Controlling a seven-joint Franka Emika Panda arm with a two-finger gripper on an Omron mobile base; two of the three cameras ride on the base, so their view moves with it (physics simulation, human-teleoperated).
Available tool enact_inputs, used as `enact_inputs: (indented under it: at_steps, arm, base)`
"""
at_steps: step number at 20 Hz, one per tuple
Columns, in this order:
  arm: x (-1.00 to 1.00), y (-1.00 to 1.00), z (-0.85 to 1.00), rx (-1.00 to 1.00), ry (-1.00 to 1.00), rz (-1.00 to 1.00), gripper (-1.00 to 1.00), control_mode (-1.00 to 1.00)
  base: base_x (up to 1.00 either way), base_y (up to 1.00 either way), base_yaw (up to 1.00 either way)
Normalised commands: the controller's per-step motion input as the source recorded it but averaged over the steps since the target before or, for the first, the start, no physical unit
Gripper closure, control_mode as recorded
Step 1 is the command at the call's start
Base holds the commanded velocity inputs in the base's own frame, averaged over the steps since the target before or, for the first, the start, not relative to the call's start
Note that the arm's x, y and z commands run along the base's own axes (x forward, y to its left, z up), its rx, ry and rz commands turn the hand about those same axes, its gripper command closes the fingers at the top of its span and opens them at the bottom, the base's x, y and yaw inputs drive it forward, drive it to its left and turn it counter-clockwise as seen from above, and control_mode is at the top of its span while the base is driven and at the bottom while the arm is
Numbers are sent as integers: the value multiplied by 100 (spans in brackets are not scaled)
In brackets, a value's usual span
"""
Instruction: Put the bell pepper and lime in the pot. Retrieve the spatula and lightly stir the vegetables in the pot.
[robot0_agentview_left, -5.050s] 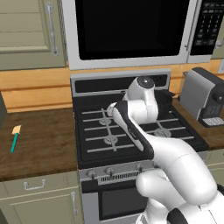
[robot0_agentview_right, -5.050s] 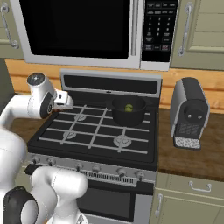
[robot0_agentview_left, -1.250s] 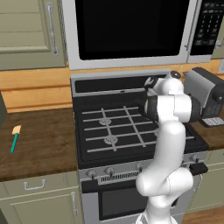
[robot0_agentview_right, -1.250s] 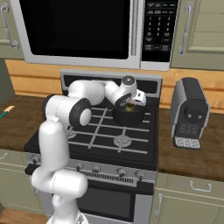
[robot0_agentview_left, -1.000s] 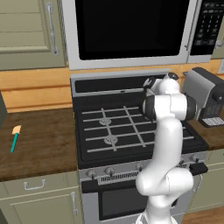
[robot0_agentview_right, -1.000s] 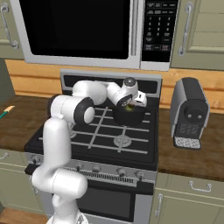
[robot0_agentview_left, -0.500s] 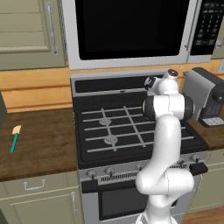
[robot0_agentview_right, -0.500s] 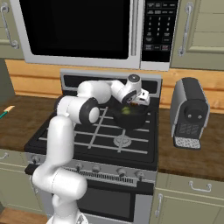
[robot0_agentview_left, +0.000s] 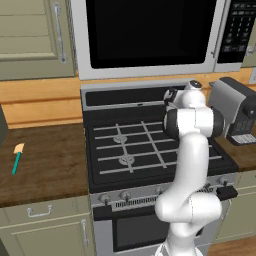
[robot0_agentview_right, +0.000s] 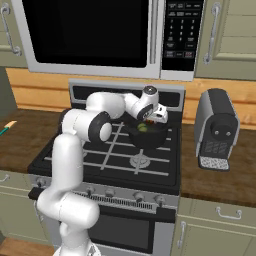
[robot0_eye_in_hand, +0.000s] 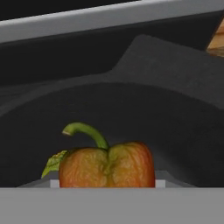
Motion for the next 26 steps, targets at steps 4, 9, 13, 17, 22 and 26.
enact_inputs:
  at_steps: [4, 9, 13, 17, 22, 26]
  arm:
    - [3, 0, -36, 0, 2, 0, 100, -100]
    - [24, 4, -33, 0, 1, 0, -100, -100]
    - [6, 4, -8, 0, 0, 0, -100, -100]
    - [0, 26, 0, 0, 0, 0, -100, -100]
    - [0, 27, 0, 0, 0, 0, -100, -100]
    - [-3, 2, 0, 0, 0, 0, -100, -100]
  base:
    - [0, 0, 0]
    - [0, 0, 0]
    - [0, 0, 0]
    - [0, 0, 0]
    - [0, 0, 0]
    - [0, 0, 0]
